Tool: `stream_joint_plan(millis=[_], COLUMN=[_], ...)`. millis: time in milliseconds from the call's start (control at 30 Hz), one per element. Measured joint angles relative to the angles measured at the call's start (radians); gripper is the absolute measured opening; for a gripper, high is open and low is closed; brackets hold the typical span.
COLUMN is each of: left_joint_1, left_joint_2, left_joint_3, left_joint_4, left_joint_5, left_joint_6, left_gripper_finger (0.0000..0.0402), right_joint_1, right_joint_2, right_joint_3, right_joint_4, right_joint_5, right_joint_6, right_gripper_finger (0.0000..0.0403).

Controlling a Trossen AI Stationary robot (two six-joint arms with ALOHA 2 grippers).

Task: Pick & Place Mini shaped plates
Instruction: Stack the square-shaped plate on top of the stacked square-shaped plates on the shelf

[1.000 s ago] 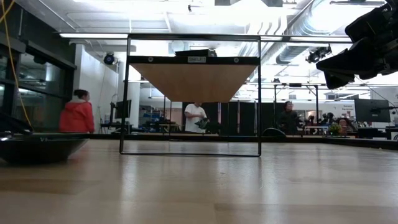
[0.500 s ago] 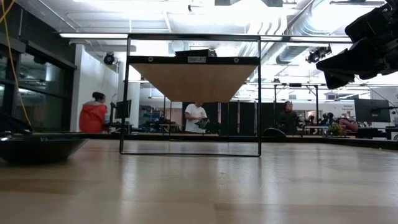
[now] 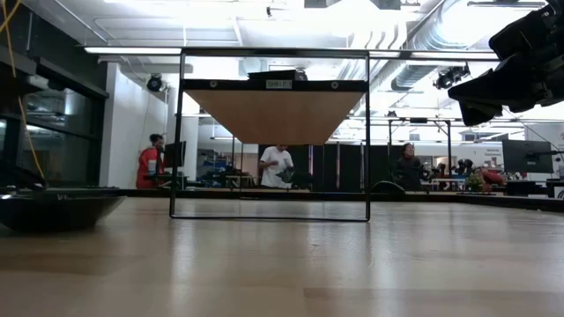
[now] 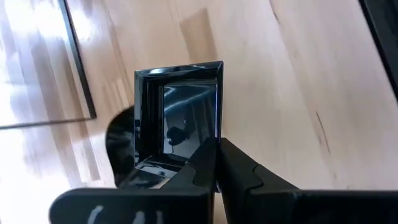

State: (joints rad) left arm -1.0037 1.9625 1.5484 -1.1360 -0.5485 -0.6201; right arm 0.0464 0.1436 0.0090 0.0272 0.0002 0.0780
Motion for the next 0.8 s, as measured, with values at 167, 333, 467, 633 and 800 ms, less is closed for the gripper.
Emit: stream_joint_plan(millis=[167, 333, 467, 633, 800], left_joint_1=[0.059, 0.133, 0.194, 0.275, 0.347], left_joint_2=[0.0, 0.0, 0.0, 0.0, 0.0], left_joint_3=[0.046, 0.1, 0.146, 0.209, 0.294], left_joint_4=[0.0, -0.001, -0.001, 0.002, 0.011], left_joint_5=[0.003, 0.004, 0.004, 0.005, 0.005], left_joint_6=[0.07, 0.181, 0.265, 0.357, 0.454], left_gripper_finger=[0.0004, 0.0004, 0.0004, 0.0004, 0.0004], right_joint_1=[0.0, 0.0, 0.0, 0.0, 0.0], right_joint_2=[0.0, 0.0, 0.0, 0.0, 0.0], right_joint_3=[0.0, 0.0, 0.0, 0.0, 0.0], right_joint_4=[0.0, 0.0, 0.0, 0.0, 0.0], right_joint_5=[0.0, 0.0, 0.0, 0.0, 0.0], right_joint_6=[0.0, 0.0, 0.0, 0.0, 0.0], right_gripper_finger=[0.0005, 0.0005, 0.0005, 0.0005, 0.0005])
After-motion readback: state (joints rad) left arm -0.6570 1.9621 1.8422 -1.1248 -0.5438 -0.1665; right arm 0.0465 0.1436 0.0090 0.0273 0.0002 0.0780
